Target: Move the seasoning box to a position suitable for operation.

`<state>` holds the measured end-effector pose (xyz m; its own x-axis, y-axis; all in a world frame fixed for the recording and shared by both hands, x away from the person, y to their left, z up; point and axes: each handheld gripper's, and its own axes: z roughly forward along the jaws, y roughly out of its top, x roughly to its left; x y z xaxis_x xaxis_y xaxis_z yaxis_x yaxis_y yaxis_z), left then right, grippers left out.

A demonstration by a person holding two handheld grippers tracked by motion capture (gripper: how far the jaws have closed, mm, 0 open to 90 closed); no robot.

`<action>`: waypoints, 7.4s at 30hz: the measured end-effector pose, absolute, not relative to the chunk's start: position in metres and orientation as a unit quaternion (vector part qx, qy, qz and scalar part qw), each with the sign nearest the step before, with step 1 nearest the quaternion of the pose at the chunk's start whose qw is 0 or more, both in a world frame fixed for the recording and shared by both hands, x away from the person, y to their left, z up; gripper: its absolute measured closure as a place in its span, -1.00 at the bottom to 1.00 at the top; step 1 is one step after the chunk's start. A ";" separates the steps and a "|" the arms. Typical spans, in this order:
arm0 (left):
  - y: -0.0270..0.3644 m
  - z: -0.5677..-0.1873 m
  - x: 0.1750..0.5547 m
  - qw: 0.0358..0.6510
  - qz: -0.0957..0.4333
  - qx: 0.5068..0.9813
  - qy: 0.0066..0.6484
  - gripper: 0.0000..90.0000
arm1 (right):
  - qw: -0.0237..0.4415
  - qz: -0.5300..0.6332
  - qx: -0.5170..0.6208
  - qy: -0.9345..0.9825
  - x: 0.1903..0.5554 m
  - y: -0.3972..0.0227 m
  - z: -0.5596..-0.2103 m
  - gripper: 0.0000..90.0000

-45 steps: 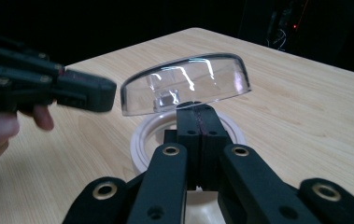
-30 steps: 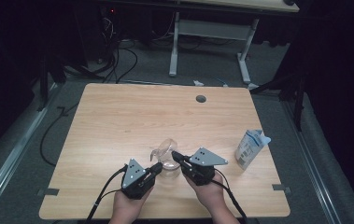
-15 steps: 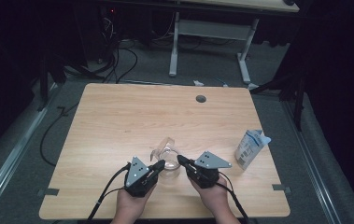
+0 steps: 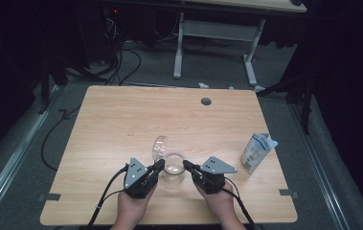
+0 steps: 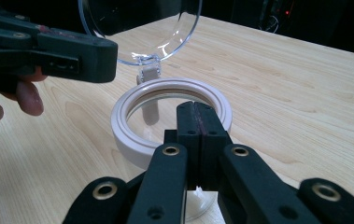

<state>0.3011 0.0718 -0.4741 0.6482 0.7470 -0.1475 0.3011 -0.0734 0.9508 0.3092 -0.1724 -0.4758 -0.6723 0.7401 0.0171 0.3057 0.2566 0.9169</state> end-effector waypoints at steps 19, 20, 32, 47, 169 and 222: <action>0.077 -0.473 0.306 0.574 0.199 0.695 0.385 0.95 | 0.215 0.505 0.339 0.764 0.312 -0.169 -0.477 1.00; 0.077 -0.473 0.306 0.573 0.198 0.695 0.386 0.95 | 0.214 0.506 0.338 0.764 0.312 -0.169 -0.477 1.00; 0.092 -0.484 0.297 0.547 0.205 0.729 0.357 0.68 | 0.223 0.510 0.345 0.755 0.309 -0.181 -0.473 0.87; 0.161 -0.524 0.301 0.503 0.205 0.735 0.406 0.29 | 0.254 0.447 0.453 0.728 0.285 -0.265 -0.515 0.66; 0.182 -0.526 0.285 0.537 0.166 0.740 0.369 -0.15 | 0.281 0.407 0.462 0.736 0.300 -0.319 -0.444 0.98; 0.167 -0.526 0.278 0.537 0.157 0.762 0.326 -0.15 | 0.132 0.214 0.397 0.883 0.318 -0.263 -0.397 0.99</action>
<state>0.2780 0.1674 -0.5261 0.7378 0.6658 -0.1108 0.3276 -0.2098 0.9212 0.3183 -0.2630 -0.3971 -0.6497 0.7576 -0.0628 0.6449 0.5930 0.4822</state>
